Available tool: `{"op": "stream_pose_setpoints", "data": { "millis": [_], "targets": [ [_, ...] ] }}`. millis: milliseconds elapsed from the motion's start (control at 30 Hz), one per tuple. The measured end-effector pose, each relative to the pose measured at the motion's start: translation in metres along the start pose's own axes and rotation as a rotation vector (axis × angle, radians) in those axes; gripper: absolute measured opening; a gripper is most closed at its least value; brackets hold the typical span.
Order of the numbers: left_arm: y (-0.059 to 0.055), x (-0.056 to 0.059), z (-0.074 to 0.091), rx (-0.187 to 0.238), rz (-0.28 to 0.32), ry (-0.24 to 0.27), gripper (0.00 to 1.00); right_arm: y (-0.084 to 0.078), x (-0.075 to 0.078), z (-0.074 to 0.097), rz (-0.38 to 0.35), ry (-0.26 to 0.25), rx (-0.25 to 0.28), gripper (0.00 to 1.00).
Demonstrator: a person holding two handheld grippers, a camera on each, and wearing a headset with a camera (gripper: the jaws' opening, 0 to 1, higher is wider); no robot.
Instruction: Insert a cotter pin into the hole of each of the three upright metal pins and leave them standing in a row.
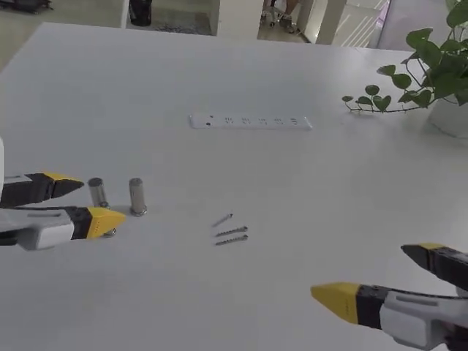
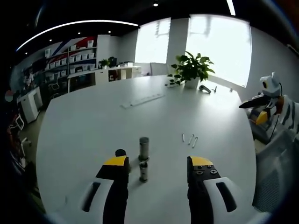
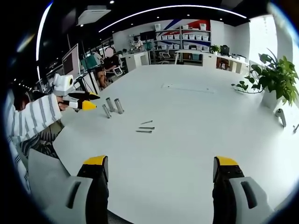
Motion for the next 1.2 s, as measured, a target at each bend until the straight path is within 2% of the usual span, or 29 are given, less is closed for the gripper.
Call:
{"op": "stream_pose_setpoints", "data": {
  "millis": [167,233,533,700,800,1000,1200],
  "targets": [
    [-0.007,-0.006,-0.007,-0.021,0.0,0.013,0.39,0.0,0.001,0.001,-0.003,-0.004,-0.001,0.92],
    [-0.011,-0.007,-0.011,-0.036,-0.002,0.009,0.39,0.0,0.001,0.001,-0.004,-0.006,-0.001,0.92],
    [-0.018,-0.012,-0.025,-0.053,-0.019,0.009,0.36,0.001,0.001,0.001,-0.002,-0.008,-0.005,0.92],
    [-0.024,-0.015,-0.029,-0.069,-0.012,0.009,0.32,0.002,0.0,0.001,-0.002,-0.009,-0.004,0.92],
    [-0.025,-0.015,-0.032,-0.064,0.002,0.002,0.31,0.003,0.0,0.002,-0.003,-0.011,-0.002,0.92],
    [-0.03,-0.019,-0.036,-0.073,0.015,0.011,0.22,0.003,0.003,0.003,-0.014,-0.019,-0.001,0.92],
    [-0.034,-0.021,-0.039,-0.087,0.03,0.024,0.21,0.004,0.006,0.005,-0.023,-0.03,0.004,0.92]
  ]
}}
Point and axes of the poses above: the centre of the closed fingertips' face, and the gripper's own axes: z roughly backward along the fingers, x roughly to its right, y roughly out of its top, the point moved 1 cm from there along z, roughly backward along the fingers, and after that the axes turned 2 degrees about y, right-handed, at the moved point
